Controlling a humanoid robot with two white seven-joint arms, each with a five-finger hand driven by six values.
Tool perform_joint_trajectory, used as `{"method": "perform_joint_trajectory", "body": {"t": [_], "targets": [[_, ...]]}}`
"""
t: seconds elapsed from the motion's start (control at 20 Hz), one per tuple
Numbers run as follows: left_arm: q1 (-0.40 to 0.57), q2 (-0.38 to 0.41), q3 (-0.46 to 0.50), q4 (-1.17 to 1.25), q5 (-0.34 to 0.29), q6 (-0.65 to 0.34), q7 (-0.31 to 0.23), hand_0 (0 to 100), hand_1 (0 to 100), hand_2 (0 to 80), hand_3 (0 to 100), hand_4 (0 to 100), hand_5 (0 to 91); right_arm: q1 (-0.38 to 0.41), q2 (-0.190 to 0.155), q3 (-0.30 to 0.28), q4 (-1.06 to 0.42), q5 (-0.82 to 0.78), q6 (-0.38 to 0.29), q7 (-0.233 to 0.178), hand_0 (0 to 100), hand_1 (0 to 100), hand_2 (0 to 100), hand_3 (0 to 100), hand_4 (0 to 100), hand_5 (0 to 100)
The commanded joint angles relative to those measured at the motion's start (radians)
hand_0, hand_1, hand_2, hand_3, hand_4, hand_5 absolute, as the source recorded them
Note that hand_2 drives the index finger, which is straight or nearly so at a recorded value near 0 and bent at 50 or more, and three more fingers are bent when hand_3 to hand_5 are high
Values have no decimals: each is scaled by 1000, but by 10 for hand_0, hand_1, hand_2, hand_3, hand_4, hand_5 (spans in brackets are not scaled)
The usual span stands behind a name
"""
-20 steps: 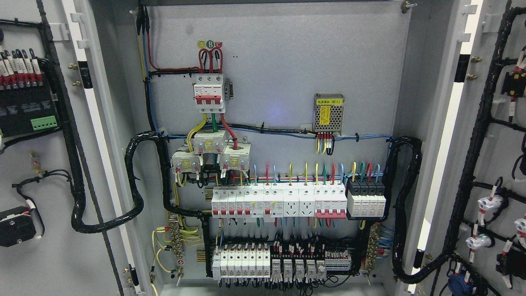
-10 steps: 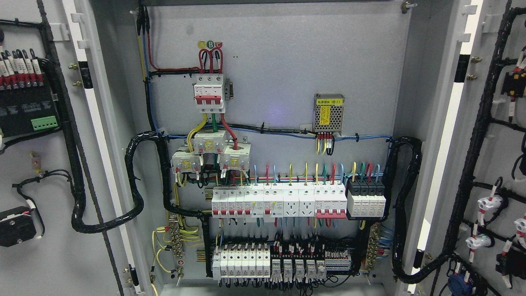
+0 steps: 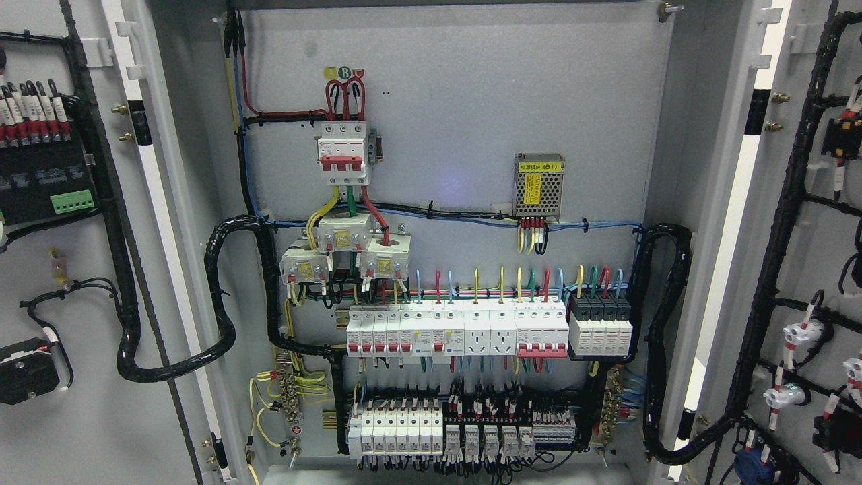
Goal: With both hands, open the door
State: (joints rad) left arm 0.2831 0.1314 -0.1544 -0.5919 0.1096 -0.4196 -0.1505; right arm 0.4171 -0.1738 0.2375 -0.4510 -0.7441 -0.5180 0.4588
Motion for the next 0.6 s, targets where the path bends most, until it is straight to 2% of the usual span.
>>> {"method": "perform_joint_trajectory", "body": {"t": [0.0,0.15,0.3,0.4,0.55], "targets": [[-93,-85,10,415,-4,42,2,0,0,0,0,43,0,-46,74,-1,236,78,41,-83,0,0,0,0,0,0],[-99,-105,24,454,-4,140,2,0,0,0,0,43,0,-60,77,0,236,185,56,-199,0,0,0,0,0,0],[-108,-137,56,498,-7,222,5,0,0,0,0,42,0,-83,88,0,236,311,70,-288,0,0,0,0,0,0],[-119,-148,87,536,-43,226,5,0,0,0,0,42,0,-84,109,2,239,353,75,-344,0,0,0,0,0,0],[-139,-158,166,592,-128,245,5,0,0,0,0,42,0,-98,112,-3,244,373,134,-407,0,0,0,0,0,0]]}}
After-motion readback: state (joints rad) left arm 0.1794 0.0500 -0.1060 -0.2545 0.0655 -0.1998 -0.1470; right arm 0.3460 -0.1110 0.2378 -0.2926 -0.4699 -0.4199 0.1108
